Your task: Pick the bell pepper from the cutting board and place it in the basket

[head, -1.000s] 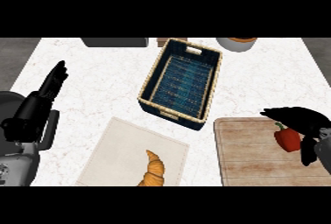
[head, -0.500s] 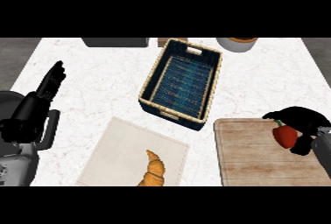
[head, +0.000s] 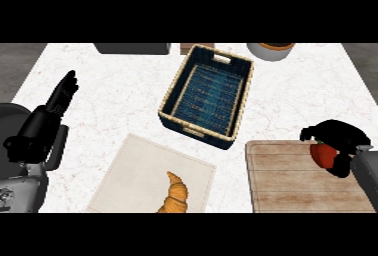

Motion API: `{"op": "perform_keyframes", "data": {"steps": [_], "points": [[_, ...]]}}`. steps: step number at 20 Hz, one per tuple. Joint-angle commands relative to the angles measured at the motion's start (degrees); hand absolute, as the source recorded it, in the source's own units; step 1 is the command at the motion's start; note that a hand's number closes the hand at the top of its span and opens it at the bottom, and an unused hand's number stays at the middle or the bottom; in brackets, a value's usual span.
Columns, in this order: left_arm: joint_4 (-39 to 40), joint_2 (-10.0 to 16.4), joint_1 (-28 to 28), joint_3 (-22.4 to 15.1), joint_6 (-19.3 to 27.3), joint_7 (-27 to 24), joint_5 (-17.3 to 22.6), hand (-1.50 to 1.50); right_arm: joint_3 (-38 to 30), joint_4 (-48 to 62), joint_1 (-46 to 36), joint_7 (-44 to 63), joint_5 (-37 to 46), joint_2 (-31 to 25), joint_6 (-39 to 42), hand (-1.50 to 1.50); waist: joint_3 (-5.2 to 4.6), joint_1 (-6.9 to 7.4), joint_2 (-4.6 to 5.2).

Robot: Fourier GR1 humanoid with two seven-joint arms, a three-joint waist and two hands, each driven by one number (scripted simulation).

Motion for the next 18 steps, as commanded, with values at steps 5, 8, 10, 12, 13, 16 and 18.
{"op": "perform_keyframes", "data": {"steps": [5,8,10,12,13,16,18], "points": [[2.53,0.81,-1.44,1.54,-1.43,-0.92,0.24,0.00,-3.49,-5.26,3.39,4.20,-0.21,2.11,-4.65,1.50,0.61,-0.97,0.32],[0.78,0.04,-1.30,0.68,-0.53,0.02,-0.21,0.00,-13.61,0.81,-2.12,15.36,-3.25,2.29,-7.93,1.50,0.67,-0.85,0.46],[0.33,0.55,-1.03,1.08,-0.99,1.54,0.23,0.00,-18.63,-0.25,-2.84,23.48,-4.55,2.27,-9.82,1.50,0.65,-1.49,0.15],[0.06,1.25,-0.26,2.08,-0.82,0.59,0.22,0.00,-20.71,-2.11,-2.29,27.30,-4.73,2.55,-13.00,1.50,0.63,-1.13,0.15],[0.33,-1.17,-1.96,-0.48,0.05,2.15,-0.78,0.00,-20.99,-3.76,-4.46,29.82,-5.05,4.00,-12.50,1.50,0.62,-1.31,0.20],[0.60,1.10,0.00,2.15,-1.09,0.33,0.45,0.00,-25.75,-11.39,-6.05,28.95,-10.00,3.21,-14.87,1.50,0.56,-1.77,-0.28],[0.09,0.43,0.86,1.47,-0.46,-0.31,-0.29,0.00,-29.66,-13.70,-8.77,28.85,-14.63,5.80,-17.91,1.50,0.62,-1.44,-0.30]]}}
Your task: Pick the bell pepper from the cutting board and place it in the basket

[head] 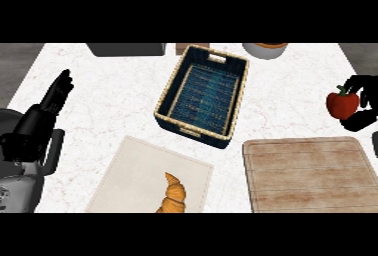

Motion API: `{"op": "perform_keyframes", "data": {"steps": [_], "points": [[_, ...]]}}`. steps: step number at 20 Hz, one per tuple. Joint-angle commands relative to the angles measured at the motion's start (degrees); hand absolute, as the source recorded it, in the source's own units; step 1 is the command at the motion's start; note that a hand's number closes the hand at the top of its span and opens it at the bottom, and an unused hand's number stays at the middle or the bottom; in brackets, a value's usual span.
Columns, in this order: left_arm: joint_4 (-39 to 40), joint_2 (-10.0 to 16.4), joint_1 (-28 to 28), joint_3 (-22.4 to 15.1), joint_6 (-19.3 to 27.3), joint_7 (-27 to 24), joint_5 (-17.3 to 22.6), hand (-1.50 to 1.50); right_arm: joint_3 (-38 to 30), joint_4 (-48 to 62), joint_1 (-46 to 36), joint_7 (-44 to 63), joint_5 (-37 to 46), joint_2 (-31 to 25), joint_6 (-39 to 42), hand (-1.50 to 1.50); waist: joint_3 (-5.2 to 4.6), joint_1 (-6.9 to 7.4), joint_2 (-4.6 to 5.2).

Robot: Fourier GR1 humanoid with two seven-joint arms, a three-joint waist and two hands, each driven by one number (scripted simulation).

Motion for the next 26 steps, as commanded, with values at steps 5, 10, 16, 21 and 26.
{"op": "perform_keyframes", "data": {"steps": [5,10,16,21,26], "points": [[0.69,0.23,0.45,0.48,-0.24,-0.65,0.12,0.00,-10.53,-14.25,-10.50,-0.07,-18.50,5.74,1.37,1.50,-0.01,-0.27,-0.33],[-0.75,0.52,1.58,0.28,-1.31,-0.89,0.43,0.00,-8.99,-26.69,-16.29,10.28,-22.55,5.14,10.36,1.50,-0.03,0.53,-0.06],[0.48,-1.74,1.17,-1.44,0.37,-1.70,-1.35,0.00,-5.49,-30.72,-29.95,26.48,-27.93,8.61,18.43,1.50,-0.05,1.07,0.11],[-0.57,-2.18,-0.77,-2.26,0.39,-0.09,-1.82,0.00,-0.71,-21.60,-40.42,33.40,-26.28,11.33,17.22,1.50,-0.03,1.94,0.54],[1.52,-1.44,-0.98,-1.17,-0.65,-1.89,-1.15,0.00,1.10,-14.04,-49.62,39.44,-26.00,14.23,15.84,1.50,-0.04,2.08,0.66]]}}
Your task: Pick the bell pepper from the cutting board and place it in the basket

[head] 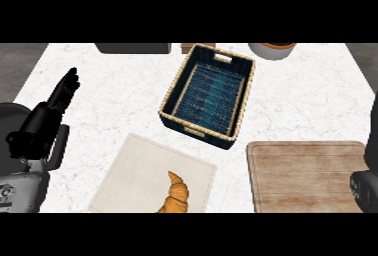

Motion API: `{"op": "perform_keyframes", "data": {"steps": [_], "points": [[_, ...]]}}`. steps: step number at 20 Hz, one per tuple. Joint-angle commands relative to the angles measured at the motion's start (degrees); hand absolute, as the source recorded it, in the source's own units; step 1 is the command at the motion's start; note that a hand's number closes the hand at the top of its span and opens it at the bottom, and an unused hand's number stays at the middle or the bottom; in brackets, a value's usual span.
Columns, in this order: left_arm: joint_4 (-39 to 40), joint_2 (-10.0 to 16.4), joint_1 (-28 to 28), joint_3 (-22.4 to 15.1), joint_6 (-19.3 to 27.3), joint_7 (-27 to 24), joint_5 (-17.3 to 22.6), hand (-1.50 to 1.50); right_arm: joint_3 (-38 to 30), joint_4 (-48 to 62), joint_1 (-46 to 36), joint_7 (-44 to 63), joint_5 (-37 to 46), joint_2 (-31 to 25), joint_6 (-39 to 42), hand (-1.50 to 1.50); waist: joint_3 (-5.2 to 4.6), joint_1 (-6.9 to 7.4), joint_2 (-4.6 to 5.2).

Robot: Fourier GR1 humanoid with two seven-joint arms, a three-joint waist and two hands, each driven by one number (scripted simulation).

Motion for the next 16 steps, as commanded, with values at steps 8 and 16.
{"op": "perform_keyframes", "data": {"steps": [8,16], "points": [[-0.08,0.73,-1.97,0.73,-1.85,1.25,1.23,0.00,3.82,18.34,-10.21,5.24,0.75,4.72,-1.30,1.50,0.03,0.34,0.24],[-0.56,-0.39,0.12,0.18,-0.60,0.34,-0.26,0.00,9.13,23.47,-11.97,10.84,4.16,4.94,3.44,1.50,0.02,0.15,0.12]]}}
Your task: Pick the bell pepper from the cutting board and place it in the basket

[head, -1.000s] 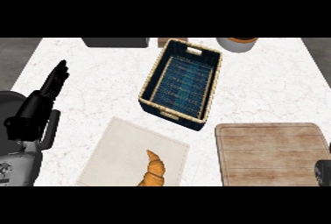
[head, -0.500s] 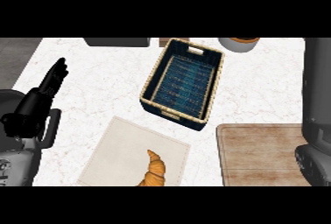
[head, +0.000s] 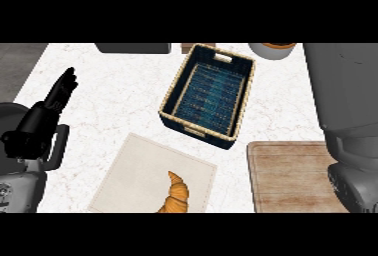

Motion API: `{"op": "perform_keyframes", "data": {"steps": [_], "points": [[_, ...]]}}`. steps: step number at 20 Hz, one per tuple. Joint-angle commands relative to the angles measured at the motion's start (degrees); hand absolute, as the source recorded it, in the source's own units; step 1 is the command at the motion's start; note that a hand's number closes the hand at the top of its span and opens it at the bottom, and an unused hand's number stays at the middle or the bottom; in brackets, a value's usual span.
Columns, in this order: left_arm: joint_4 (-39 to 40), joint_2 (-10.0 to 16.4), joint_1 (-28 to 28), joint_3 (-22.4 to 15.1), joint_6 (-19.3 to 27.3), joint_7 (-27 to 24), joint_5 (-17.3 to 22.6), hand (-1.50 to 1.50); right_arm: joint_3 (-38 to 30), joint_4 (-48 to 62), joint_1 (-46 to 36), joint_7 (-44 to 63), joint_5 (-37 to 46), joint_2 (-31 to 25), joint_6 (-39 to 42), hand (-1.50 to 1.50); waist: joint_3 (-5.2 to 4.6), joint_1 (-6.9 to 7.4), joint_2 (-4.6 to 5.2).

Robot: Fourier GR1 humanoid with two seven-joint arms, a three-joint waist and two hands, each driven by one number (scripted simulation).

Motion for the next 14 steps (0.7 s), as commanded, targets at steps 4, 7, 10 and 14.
{"op": "perform_keyframes", "data": {"steps": [4,7,10,14], "points": [[1.50,-0.32,1.52,0.07,0.06,-2.60,-0.59,0.00,7.02,3.44,0.65,0.47,5.25,-2.10,5.35,1.50,0.00,-0.30,0.00],[1.23,-0.55,2.68,0.43,1.04,-4.63,-1.26,0.00,9.51,3.91,0.23,-0.99,6.08,-2.21,8.47,1.50,-0.01,-0.26,-0.02],[-1.43,-2.60,0.82,-2.52,2.26,0.35,-3.11,0.00,6.55,9.20,0.08,-4.83,4.33,-3.57,8.13,-1.50,0.03,0.17,0.14],[-1.00,-2.53,0.02,-1.73,1.88,1.47,-2.28,0.00,5.03,4.04,2.50,0.32,0.91,0.69,9.87,-1.50,0.05,-0.51,-0.22]]}}
